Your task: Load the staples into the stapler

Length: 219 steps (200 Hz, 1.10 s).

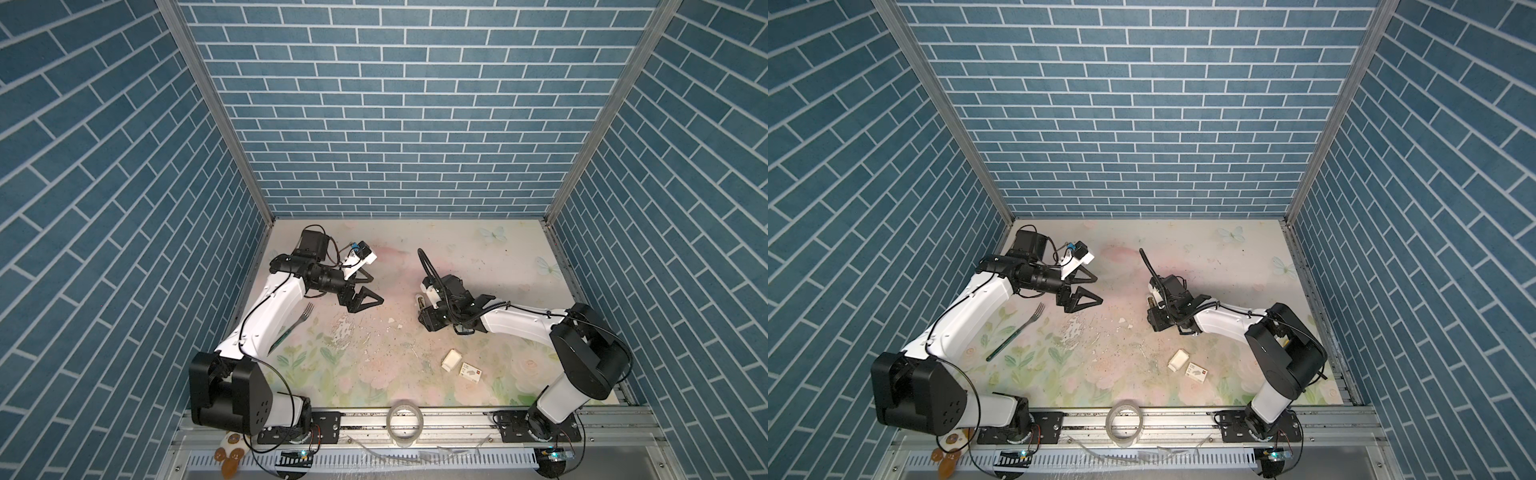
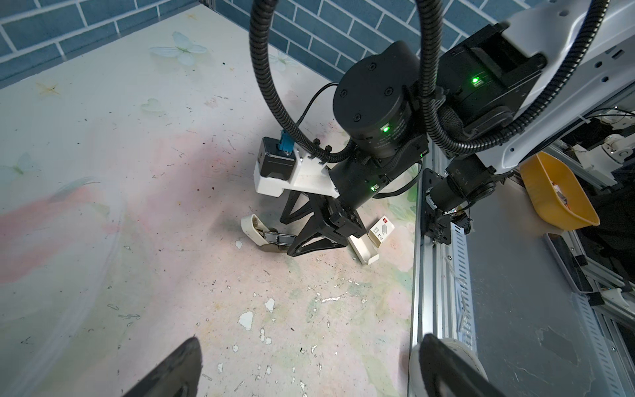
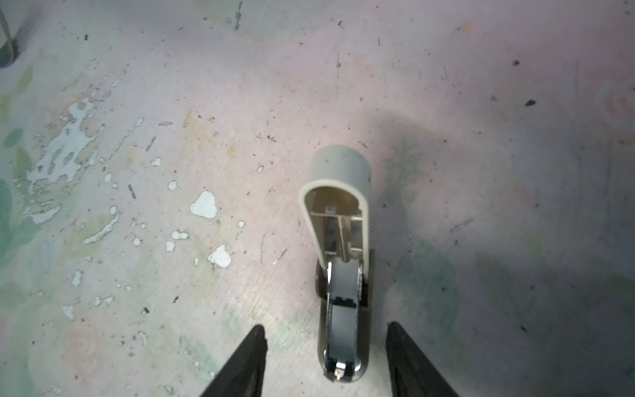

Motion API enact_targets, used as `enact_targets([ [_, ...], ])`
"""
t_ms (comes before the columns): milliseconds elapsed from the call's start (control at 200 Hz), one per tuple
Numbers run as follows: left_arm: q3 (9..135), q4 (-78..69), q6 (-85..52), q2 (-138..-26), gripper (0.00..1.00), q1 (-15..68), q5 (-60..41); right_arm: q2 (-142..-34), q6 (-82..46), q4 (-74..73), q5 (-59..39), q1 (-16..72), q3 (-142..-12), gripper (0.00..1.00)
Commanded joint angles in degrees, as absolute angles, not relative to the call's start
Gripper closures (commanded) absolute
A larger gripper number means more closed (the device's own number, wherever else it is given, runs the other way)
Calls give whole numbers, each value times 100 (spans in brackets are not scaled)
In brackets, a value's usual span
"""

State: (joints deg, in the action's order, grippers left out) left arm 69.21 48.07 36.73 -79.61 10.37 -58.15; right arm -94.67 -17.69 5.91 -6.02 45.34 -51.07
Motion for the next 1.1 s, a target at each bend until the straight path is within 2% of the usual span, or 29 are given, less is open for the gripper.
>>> enact_targets([
  [0,7055,5169,3973,-8031,1,975,-5901,-9641,-1423,606,-312,4579,-5302,43],
  [285,7029,5433,4155,-8121,1,949,-6060,-10050,-1241,519,-252,4605,-5529,44],
  [785,6943,5554,4175,-8080,0,949,-6095,-10418,-985,466,-62,4709,-5597,62],
  [970,6891,5583,4183,-7959,0,923,-6043,-10476,-908,466,0,4800,-5621,72],
  [1090,6891,5637,4191,-7869,1,850,-6016,-10468,-861,508,-5,4913,-5677,73],
])
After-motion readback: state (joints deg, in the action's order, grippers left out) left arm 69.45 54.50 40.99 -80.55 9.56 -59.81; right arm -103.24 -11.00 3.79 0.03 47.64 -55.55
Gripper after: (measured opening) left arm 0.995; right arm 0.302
